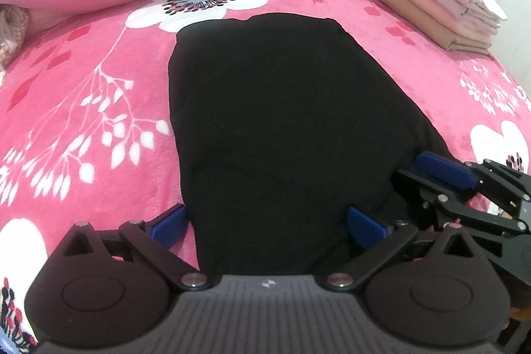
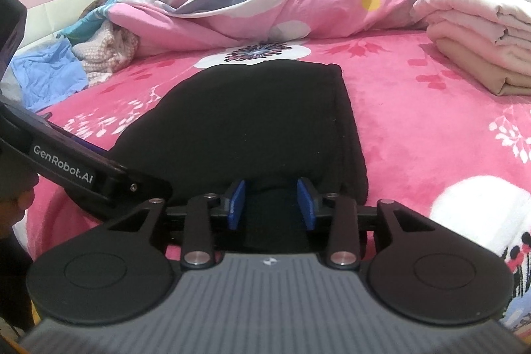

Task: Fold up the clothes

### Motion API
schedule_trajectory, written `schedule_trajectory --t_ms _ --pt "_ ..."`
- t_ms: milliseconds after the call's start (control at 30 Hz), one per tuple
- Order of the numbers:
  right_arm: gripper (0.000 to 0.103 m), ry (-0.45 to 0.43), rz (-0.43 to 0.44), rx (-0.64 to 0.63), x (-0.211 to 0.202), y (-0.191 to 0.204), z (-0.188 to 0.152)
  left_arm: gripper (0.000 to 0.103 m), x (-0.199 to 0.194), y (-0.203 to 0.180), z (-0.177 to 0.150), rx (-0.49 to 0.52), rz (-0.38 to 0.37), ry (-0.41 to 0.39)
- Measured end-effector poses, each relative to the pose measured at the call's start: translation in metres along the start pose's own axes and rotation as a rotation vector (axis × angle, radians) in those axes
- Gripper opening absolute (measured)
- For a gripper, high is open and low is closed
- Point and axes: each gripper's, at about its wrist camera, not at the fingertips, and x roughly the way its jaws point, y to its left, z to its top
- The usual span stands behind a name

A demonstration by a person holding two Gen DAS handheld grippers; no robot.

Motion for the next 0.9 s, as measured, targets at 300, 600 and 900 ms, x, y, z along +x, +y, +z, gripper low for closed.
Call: schedule_trajectory --t_ms 300,600,900 --pt "0.052 0.000 0.007 -0.011 0.000 0.003 0.000 0.103 -0.001 -0.001 -0.001 -0.002 0.008 -0.003" --pt "0.083 -0.115 0.007 0.058 -0.019 -0.007 -0.005 0.103 -0.003 0.005 -0.008 -0.025 -0.020 -0.056" --pt "0.102 -0.179 -0.099 0.231 -0.031 -0.027 -0.010 0.103 -0.002 0.005 -0.012 -0.035 -0.024 -0.082"
